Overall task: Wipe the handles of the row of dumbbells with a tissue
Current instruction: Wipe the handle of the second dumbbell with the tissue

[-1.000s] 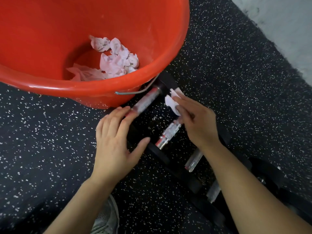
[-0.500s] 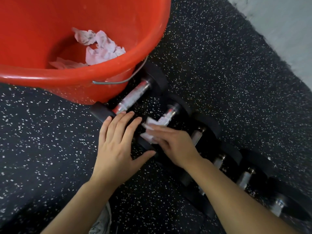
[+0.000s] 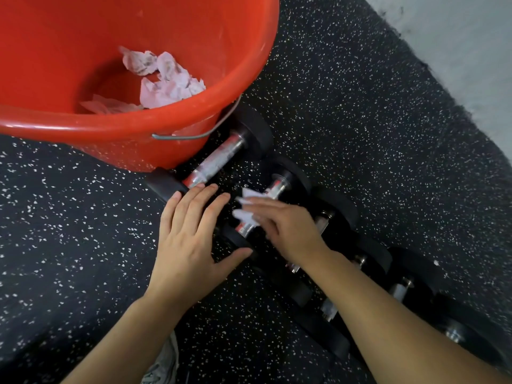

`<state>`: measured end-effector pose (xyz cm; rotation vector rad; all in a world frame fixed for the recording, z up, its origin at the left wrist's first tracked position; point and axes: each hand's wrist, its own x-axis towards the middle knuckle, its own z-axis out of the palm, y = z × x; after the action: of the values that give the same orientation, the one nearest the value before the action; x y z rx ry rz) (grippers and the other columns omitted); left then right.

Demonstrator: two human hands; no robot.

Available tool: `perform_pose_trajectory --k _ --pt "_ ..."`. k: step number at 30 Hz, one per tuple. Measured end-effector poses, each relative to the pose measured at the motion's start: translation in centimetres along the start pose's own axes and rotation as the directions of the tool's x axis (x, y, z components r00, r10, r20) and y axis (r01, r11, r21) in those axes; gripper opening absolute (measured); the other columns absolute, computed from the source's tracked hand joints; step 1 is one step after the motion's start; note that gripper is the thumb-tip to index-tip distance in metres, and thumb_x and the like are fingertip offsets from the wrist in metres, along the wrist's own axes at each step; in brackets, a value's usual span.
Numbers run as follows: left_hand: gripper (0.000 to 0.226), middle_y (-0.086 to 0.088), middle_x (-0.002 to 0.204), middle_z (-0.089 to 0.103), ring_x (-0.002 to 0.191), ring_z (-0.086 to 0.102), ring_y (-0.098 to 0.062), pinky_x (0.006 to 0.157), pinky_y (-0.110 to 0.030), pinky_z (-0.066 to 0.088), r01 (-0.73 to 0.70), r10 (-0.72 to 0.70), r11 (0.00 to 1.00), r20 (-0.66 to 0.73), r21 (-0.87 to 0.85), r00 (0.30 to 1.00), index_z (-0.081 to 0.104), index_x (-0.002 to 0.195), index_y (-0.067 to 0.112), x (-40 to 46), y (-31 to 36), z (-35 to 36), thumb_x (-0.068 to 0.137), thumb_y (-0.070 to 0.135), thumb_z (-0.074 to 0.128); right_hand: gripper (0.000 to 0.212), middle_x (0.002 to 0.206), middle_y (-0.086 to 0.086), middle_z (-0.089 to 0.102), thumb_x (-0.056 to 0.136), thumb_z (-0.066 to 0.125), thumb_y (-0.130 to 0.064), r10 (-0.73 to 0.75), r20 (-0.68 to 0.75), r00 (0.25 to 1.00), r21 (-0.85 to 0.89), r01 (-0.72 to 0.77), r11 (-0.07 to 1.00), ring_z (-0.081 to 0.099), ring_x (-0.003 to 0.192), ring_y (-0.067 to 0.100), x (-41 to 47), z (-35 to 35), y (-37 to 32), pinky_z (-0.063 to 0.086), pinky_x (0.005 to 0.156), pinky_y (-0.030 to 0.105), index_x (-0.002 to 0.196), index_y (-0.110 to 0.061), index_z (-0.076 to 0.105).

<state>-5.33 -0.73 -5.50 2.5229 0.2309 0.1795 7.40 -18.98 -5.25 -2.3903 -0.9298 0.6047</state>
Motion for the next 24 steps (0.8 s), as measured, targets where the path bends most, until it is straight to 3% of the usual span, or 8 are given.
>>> perform_pose_trajectory --k 4,6,9,11,15,17,22,24 --pt "0.092 -0.008 0.160 0.045 0.154 0.036 -0.028 0.132 -0.044 0.006 0.003 -0.003 1.000 -0.002 -0.004 1.000 0.049 0.150 0.011 0.0 -0.1 0.0 0.081 0.068 0.071 0.033 0.140 -0.015 0.064 0.101 0.061 -0.016 -0.082 0.123 0.989 0.019 0.080 0.997 0.059 0.129 0.001 -0.1 0.4 -1.5 0.049 0.109 0.031 0.130 -0.029 0.070" --pt "0.092 -0.009 0.160 0.046 0.153 0.037 -0.029 0.132 -0.045 0.008 0.000 0.000 1.000 -0.002 0.001 1.000 0.049 0.150 0.011 0.0 -0.1 0.0 0.082 0.068 0.071 0.035 0.141 -0.019 0.060 0.102 0.059 -0.017 -0.074 0.039 0.997 0.001 0.074 0.997 0.058 0.129 -0.001 0.2 -0.7 -0.9 0.049 0.110 0.028 0.133 -0.032 0.067" --pt "0.092 -0.008 0.159 0.046 0.153 0.037 -0.028 0.132 -0.045 0.007 0.002 -0.002 1.000 0.001 -0.002 1.000 0.049 0.151 0.013 0.0 -0.1 0.0 0.082 0.069 0.071 0.032 0.141 -0.022 0.058 0.104 0.058 -0.019 0.067 -0.162 0.985 -0.119 -0.087 0.989 0.062 0.123 -0.001 0.6 -2.0 1.0 0.057 0.099 0.032 0.132 -0.032 0.067" --pt "0.092 -0.007 0.159 0.046 0.153 0.037 -0.028 0.132 -0.044 0.007 0.003 -0.003 1.000 0.002 -0.002 1.000 0.049 0.151 0.013 0.1 -0.1 0.0 0.081 0.069 0.071 0.033 0.144 -0.020 0.057 0.103 0.058 -0.019 0.088 -0.186 0.979 -0.145 -0.116 0.983 0.061 0.125 0.000 0.5 -1.9 1.5 0.057 0.099 0.034 0.133 -0.031 0.067" --pt "0.091 -0.007 0.159 0.046 0.153 0.037 -0.028 0.132 -0.042 0.005 0.003 -0.003 1.000 0.000 -0.003 1.000 0.050 0.150 0.013 0.1 -0.1 -0.1 0.081 0.069 0.070 0.046 0.150 -0.019 0.052 0.100 0.057 -0.013 -0.076 0.127 0.989 -0.014 0.078 0.997 0.051 0.135 -0.003 -0.8 -0.1 -0.8 0.042 0.116 0.025 0.141 -0.033 0.060" --pt "0.091 -0.007 0.159 0.046 0.153 0.037 -0.027 0.132 -0.042 0.005 0.002 -0.002 1.000 0.000 -0.003 1.000 0.050 0.150 0.013 0.1 -0.1 0.0 0.082 0.069 0.070 0.047 0.149 -0.017 0.054 0.098 0.060 -0.010 -0.117 0.171 0.978 -0.003 0.119 0.993 0.052 0.134 -0.002 -1.1 0.0 -1.5 0.044 0.114 0.025 0.141 -0.031 0.060" --pt "0.090 -0.007 0.159 0.047 0.153 0.038 -0.029 0.132 -0.045 0.008 -0.002 0.002 1.000 0.001 0.009 1.000 0.050 0.150 0.013 0.0 -0.1 0.1 0.083 0.070 0.069 0.039 0.143 -0.024 0.054 0.102 0.060 -0.012 0.026 -0.206 0.978 -0.162 -0.060 0.985 0.061 0.119 -0.006 -0.1 -1.9 1.3 0.058 0.095 0.025 0.135 -0.032 0.065" --pt "0.088 -0.007 0.159 0.047 0.153 0.038 -0.029 0.132 -0.046 0.008 -0.005 0.005 1.000 -0.001 0.013 1.000 0.051 0.150 0.014 -0.1 -0.2 0.1 0.083 0.069 0.069 0.040 0.145 -0.021 0.055 0.100 0.063 -0.011 0.068 -0.260 0.963 -0.148 -0.110 0.983 0.061 0.121 -0.005 -0.4 -1.4 2.2 0.057 0.097 0.026 0.135 -0.029 0.066"
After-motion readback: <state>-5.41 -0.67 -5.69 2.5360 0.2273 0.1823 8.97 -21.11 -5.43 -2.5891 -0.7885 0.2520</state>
